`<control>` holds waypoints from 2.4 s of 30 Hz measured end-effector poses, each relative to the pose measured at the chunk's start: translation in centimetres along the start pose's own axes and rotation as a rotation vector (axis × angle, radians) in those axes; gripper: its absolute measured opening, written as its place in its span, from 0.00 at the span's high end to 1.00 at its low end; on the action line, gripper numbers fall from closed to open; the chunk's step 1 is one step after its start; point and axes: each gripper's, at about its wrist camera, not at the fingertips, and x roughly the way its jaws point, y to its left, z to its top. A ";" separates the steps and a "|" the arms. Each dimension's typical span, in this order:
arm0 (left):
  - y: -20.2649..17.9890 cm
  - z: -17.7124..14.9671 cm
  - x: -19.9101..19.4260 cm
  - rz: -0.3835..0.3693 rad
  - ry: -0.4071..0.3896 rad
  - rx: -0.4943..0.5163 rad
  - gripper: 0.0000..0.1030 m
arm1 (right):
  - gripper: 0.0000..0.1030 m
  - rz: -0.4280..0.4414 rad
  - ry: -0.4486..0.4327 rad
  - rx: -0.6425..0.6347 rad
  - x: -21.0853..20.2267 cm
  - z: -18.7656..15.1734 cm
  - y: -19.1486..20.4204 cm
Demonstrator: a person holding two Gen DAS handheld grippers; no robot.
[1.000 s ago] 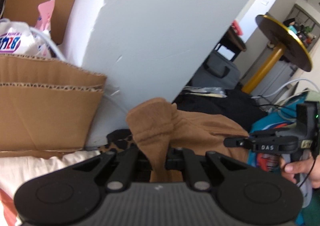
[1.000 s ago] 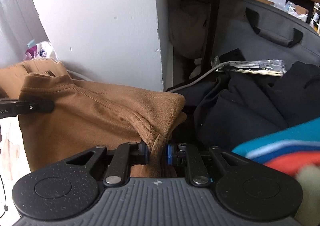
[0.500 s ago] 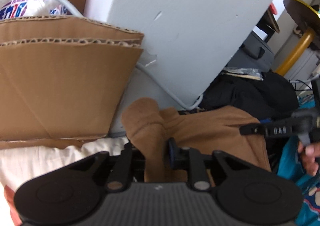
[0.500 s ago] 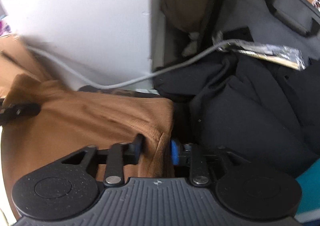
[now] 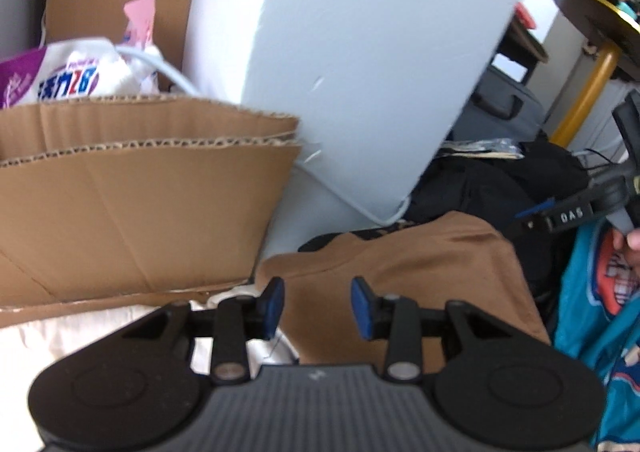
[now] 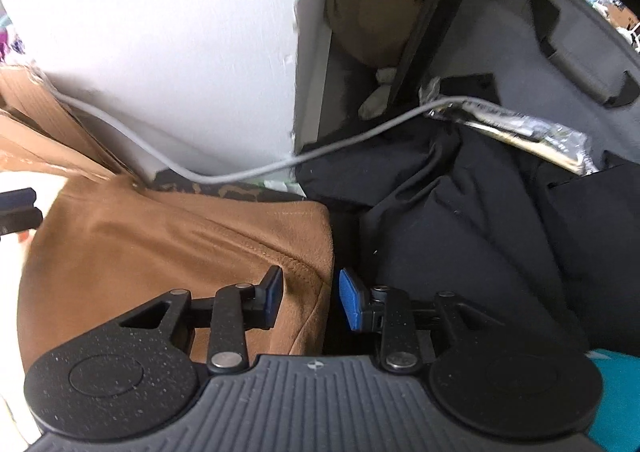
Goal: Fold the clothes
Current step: 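Lower the shirt onto the pile and open both grippers, then press the folded shirt flat with both open grippers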
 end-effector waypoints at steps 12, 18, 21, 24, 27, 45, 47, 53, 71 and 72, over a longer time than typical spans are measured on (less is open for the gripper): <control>-2.6 -1.7 0.8 -0.057 0.055 0.070 0.88 | 0.78 -0.033 0.090 0.028 4.3 -2.4 -0.2; -1.8 -2.2 1.8 0.010 0.093 0.091 0.89 | 0.79 -0.085 0.059 -0.009 5.5 -2.4 0.4; -1.3 -2.0 0.7 0.004 0.079 0.053 0.89 | 0.78 -0.136 -0.003 -0.046 3.9 -2.2 1.1; -1.4 -2.0 -0.2 -0.022 0.071 0.060 0.82 | 0.78 -0.095 -0.019 -0.038 2.1 -2.2 1.0; -1.9 -2.2 -0.8 -0.047 0.062 0.077 0.69 | 0.78 -0.050 -0.050 -0.033 0.4 -2.7 1.3; -3.8 -6.9 -3.0 -0.034 0.052 -0.009 0.50 | 0.79 -0.022 -0.145 -0.133 -0.6 -13.1 4.4; -4.0 -7.6 -3.4 -0.027 0.055 -0.003 0.50 | 0.79 -0.032 -0.144 -0.137 -0.5 -13.9 4.4; -5.0 -10.8 -4.3 -0.035 0.094 0.016 0.41 | 0.79 -0.066 -0.143 -0.139 -0.3 -16.5 3.9; -4.2 -17.8 -4.1 -0.147 0.264 -0.145 0.75 | 0.79 -0.121 -0.158 -0.040 -1.1 -24.1 3.0; -4.2 -18.0 -4.2 -0.148 0.270 -0.147 0.77 | 0.79 -0.122 -0.154 -0.033 -1.1 -24.6 2.9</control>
